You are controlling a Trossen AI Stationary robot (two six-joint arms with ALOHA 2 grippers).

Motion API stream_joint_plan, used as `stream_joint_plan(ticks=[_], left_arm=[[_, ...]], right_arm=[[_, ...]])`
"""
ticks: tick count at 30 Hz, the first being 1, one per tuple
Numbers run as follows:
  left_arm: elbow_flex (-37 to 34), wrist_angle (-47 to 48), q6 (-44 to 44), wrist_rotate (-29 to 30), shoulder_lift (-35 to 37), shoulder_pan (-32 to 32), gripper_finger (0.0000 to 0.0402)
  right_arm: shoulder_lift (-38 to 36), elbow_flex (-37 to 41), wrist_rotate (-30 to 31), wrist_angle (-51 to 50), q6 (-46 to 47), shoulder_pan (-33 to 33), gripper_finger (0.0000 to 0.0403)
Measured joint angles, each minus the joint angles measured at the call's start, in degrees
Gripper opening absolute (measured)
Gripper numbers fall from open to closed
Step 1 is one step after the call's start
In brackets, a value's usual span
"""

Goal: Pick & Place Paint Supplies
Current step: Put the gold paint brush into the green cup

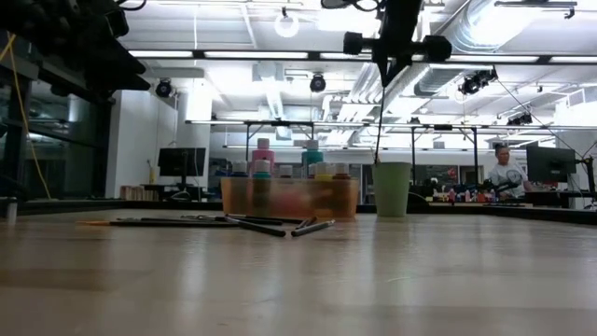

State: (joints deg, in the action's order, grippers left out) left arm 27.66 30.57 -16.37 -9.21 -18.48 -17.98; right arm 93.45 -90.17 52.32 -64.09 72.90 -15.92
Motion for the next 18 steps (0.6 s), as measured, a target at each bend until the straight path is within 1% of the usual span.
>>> stream_joint_plan(ticks=[8,18], left_arm=[[0.0,0.0,-0.5,0.8,0.0,0.0,0.0161],[0.0,0.0,-0.7,1.3,0.0,0.0,0.0161]], right_arm=[[-0.5,0.0,0.2,3.7,-8.6,-4.1,0.0003],[-0.5,0.0,-1.9,4.7,-13.2,-6.8,0.0003]])
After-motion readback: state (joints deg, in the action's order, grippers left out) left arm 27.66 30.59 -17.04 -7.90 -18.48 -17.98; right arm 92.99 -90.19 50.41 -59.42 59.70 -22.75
